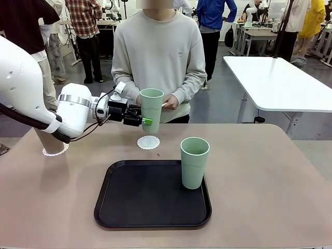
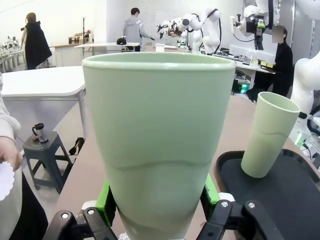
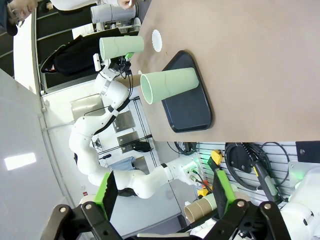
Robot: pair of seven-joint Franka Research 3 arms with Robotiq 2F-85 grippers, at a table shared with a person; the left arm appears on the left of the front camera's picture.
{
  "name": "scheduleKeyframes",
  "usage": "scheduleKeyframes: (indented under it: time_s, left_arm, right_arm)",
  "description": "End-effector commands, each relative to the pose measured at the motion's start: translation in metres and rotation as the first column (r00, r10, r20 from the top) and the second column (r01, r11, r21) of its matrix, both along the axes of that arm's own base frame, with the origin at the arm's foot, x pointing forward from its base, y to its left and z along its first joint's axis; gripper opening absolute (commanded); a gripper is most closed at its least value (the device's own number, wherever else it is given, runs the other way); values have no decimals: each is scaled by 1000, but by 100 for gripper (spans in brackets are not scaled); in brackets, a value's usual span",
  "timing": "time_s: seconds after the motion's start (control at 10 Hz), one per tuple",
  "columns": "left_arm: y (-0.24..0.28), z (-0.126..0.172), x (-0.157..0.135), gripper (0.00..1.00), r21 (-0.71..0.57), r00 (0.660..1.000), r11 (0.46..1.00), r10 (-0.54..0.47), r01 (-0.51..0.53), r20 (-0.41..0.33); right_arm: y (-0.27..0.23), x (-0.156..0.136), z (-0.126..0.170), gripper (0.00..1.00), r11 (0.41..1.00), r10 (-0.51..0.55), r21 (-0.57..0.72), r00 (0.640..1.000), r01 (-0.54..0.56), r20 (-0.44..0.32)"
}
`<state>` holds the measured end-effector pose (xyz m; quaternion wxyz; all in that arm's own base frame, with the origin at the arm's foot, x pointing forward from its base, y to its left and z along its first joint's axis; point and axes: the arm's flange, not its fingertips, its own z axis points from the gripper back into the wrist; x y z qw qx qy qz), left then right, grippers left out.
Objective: Place coasters on the table and set cups on them.
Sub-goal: Take one Reusable plastic cup from the Flat Tray and place it on a coaster set by the human.
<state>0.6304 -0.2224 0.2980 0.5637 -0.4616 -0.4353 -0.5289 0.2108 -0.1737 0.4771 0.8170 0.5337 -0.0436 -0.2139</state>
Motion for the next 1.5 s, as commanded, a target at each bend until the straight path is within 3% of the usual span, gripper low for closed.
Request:
scheduleKeyframes:
  time_s: [0.0, 0.8, 1.1, 1.4]
  left_arm:
    - [-3, 8, 1, 83, 4, 999, 999, 39, -39, -23]
    - [8, -14, 10, 83, -20, 999, 999, -40, 39, -8]
    - [15, -24, 0, 83, -59, 995, 993, -99, 98, -18]
    - [17, -32, -2, 83, -60, 996, 994, -90, 90, 2]
  right_arm:
    - [0, -1, -1, 100, 1000, 4, 9, 1000, -4, 11]
    - [0, -1, -1, 100, 1000, 4, 9, 1000, -4, 11]
    - [0, -1, -1, 100, 1000, 4, 9, 1000, -4, 11]
    - [0, -1, -1, 100, 1000, 4, 9, 1000, -4, 11]
